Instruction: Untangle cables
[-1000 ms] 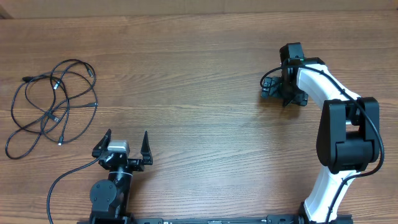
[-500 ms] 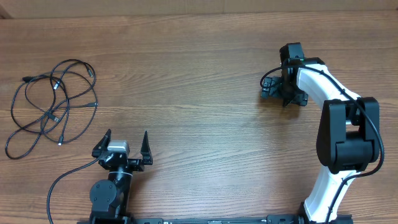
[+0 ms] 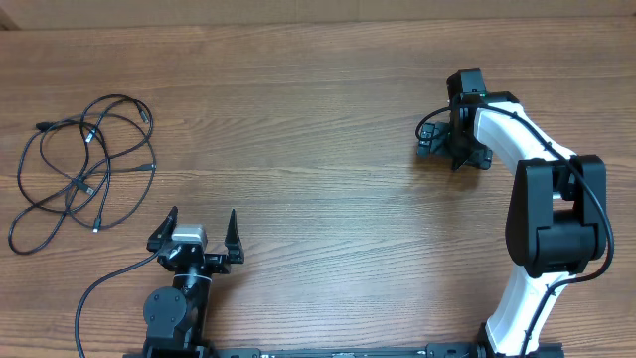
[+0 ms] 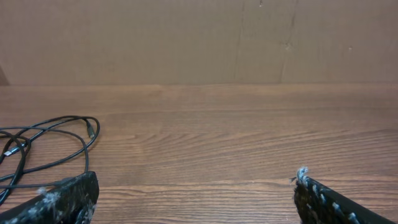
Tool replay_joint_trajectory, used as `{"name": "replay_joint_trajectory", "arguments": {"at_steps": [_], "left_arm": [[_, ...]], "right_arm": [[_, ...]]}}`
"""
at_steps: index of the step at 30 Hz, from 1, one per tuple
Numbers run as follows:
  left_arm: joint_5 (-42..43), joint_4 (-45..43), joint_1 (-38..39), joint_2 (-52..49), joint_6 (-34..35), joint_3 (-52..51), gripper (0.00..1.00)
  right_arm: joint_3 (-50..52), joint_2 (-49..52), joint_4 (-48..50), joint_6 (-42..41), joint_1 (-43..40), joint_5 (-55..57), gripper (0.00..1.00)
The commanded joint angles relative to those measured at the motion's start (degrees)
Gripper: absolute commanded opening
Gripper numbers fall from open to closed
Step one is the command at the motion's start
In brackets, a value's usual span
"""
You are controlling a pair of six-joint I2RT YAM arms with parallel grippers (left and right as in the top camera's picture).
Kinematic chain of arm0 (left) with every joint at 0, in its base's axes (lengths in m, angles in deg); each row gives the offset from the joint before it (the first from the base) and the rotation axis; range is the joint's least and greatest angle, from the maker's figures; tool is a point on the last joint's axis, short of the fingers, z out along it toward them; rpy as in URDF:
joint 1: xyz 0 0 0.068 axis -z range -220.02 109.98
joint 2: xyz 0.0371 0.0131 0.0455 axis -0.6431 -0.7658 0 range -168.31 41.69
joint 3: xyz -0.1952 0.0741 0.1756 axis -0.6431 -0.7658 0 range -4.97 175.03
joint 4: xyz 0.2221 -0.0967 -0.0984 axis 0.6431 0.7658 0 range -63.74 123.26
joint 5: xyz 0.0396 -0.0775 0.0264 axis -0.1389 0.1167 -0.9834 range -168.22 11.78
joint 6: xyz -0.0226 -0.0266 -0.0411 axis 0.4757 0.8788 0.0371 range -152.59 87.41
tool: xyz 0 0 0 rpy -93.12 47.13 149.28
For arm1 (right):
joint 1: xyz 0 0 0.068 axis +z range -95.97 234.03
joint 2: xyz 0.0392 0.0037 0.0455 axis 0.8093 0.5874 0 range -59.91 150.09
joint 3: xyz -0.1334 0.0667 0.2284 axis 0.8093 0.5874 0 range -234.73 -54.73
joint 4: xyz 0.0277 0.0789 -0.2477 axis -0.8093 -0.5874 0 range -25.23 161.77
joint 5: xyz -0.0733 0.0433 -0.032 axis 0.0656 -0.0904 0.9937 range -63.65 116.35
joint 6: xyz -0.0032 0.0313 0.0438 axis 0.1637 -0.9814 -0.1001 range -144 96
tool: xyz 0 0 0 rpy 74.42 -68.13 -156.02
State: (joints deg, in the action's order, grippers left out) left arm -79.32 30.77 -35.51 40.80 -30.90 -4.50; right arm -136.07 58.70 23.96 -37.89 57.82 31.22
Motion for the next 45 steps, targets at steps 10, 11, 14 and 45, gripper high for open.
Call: {"name": "replay_joint_trajectory", "arguments": {"at_steps": [10, 11, 14, 45], "left_arm": [[0.57, -0.07, 0.33, 0.63, 0.44, -0.17, 1.0], [0.59, -0.07, 0.33, 0.63, 0.44, -0.17, 1.0], [0.61, -0.07, 0.33, 0.63, 0.44, -0.17, 1.0], [0.61, -0.07, 0.33, 0.61, 0.44, -0.17, 1.0]], "right_arm": [[0.7, -6.99, -0.33, -0.02, 0.26, 1.51, 1.0], [0.7, -8.5, -0.33, -0.04, 0.26, 1.51, 1.0], [0.7, -13.97, -0.33, -0.04, 0.26, 1.51, 1.0], [0.7, -72.06, -0.81, -0.02, 0.26, 1.53, 1.0]]}}
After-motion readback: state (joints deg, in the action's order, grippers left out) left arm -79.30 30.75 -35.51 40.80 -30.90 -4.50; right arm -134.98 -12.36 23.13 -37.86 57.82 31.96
